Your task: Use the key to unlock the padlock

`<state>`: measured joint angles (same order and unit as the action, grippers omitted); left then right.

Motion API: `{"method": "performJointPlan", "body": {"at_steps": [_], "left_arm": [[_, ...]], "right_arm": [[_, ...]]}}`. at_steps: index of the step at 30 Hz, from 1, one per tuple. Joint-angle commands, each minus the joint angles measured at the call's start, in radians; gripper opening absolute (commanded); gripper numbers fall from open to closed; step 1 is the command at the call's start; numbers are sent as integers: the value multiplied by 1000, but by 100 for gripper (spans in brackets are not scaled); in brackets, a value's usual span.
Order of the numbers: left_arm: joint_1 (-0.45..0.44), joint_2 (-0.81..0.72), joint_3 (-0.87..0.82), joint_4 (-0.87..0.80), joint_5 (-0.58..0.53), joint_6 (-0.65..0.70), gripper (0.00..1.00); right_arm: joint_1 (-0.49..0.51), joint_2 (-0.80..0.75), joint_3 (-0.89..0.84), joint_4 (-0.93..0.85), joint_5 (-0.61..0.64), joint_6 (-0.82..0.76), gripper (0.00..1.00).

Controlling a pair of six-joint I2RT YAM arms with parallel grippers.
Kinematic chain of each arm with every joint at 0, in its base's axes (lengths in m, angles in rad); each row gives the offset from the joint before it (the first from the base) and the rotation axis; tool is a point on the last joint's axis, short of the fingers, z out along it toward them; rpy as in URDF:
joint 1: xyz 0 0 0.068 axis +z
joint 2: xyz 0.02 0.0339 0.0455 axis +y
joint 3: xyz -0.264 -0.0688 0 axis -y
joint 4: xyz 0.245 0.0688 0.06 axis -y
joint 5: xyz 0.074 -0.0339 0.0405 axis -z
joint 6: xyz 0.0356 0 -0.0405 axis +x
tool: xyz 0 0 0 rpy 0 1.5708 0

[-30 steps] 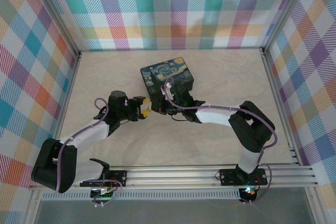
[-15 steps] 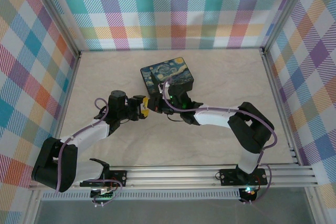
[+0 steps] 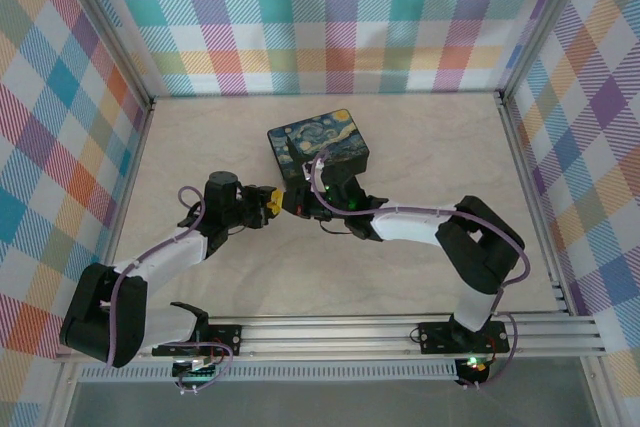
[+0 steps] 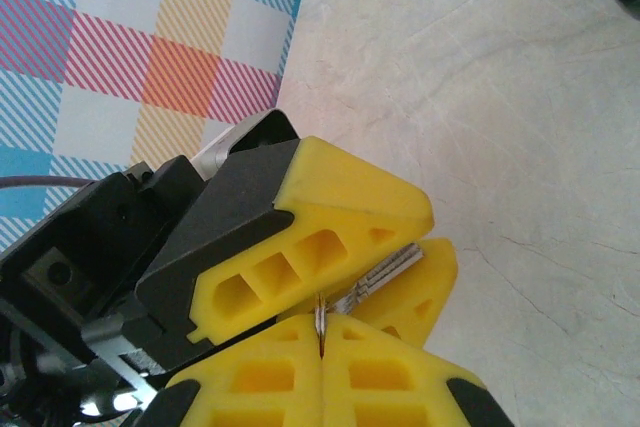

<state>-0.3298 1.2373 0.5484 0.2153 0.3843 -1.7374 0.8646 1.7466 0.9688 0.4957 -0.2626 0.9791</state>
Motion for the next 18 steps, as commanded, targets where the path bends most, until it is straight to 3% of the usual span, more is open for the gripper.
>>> {"method": "performJointPlan", "body": {"at_steps": [1,9,14,16,18], "left_arm": [[18,-37,6,-28,-4,22,18],[22,-37,7,-13,11,28,3],[30,-48,8,-44,6,55,0],[34,-55,23,-76,-3,104,0],[34,-54,71,-137,-5,219,0]], "right_arm": [[5,-53,-17,22,16,-30,2],[5,-41,-18,29,8,-24,2],[5,-53,-25,12,20,-36,3],[5,-63,-27,-12,24,-50,4],[4,-65,-26,-35,18,-68,13]]}}
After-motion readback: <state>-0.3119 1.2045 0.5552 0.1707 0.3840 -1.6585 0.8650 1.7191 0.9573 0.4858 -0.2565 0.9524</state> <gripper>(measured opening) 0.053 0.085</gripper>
